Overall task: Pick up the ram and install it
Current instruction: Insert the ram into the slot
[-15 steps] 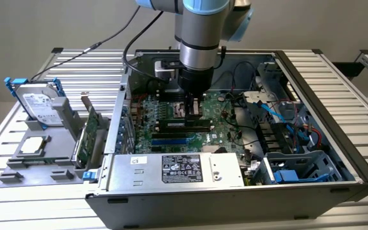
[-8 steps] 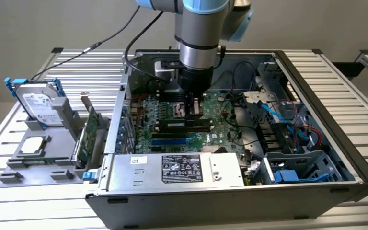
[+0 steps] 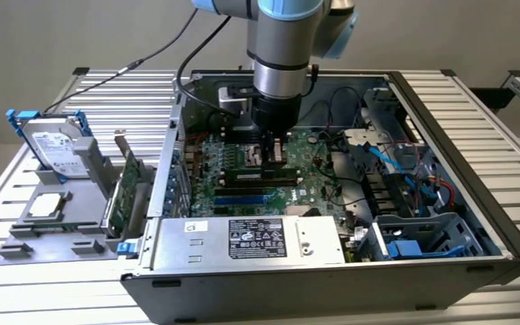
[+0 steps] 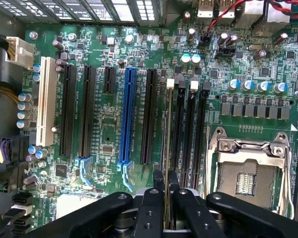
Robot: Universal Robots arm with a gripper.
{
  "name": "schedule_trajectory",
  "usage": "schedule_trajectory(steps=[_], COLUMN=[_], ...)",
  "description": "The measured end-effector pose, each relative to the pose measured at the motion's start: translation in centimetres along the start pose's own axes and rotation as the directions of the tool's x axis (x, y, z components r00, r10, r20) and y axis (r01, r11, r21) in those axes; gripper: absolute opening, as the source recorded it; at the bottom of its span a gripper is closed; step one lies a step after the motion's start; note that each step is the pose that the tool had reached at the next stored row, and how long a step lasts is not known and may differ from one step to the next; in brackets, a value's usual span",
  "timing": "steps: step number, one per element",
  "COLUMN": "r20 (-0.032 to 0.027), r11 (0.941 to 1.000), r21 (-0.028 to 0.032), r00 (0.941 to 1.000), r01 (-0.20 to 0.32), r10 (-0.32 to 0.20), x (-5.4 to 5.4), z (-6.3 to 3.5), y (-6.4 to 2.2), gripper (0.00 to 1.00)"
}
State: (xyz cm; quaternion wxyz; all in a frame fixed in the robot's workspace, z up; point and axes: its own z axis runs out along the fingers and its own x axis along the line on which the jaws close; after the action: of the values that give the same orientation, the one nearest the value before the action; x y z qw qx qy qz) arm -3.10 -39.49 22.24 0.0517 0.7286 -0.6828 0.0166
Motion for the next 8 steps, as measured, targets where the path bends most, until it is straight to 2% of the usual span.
schedule_trajectory(steps=[8], r20=[-0.0001], r11=[1.0000], r21=[-0.0001], r00=[1.0000], r01=[-0.001], r10=[0.001], x=[-0.09], z=[0.00], y=[0.00], gripper=[0.14])
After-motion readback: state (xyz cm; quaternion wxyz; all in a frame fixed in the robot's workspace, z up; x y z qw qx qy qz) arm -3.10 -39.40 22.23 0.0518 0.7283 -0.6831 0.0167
